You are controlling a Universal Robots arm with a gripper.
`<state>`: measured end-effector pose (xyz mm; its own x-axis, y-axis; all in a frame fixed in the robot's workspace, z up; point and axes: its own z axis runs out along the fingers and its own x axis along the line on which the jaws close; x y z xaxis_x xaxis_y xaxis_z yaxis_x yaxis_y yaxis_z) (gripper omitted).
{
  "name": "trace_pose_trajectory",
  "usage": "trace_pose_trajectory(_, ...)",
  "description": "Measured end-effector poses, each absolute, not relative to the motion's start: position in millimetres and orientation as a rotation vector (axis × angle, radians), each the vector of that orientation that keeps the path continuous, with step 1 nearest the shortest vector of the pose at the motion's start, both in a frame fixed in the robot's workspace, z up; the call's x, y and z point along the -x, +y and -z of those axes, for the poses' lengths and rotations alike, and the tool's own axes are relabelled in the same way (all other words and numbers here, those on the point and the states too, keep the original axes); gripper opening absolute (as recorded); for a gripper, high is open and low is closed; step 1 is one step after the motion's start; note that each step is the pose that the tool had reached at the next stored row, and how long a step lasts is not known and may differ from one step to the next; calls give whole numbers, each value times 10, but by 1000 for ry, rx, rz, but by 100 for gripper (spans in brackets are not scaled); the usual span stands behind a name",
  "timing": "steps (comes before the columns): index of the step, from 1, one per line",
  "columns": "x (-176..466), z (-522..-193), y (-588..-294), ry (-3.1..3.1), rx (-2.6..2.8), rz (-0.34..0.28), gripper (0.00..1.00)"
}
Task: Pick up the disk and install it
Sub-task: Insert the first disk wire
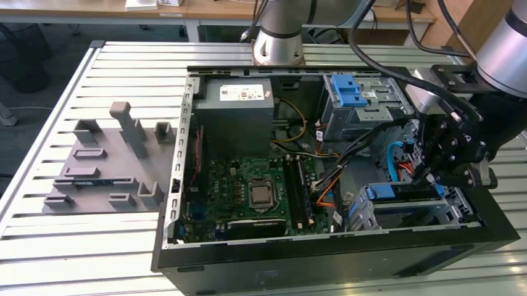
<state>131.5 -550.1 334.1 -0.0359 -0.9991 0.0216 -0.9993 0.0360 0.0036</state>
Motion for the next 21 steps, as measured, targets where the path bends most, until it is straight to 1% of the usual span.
trace_pose_trajectory(21, -1329, -3333, -5517, -2248, -2164, -14, 16)
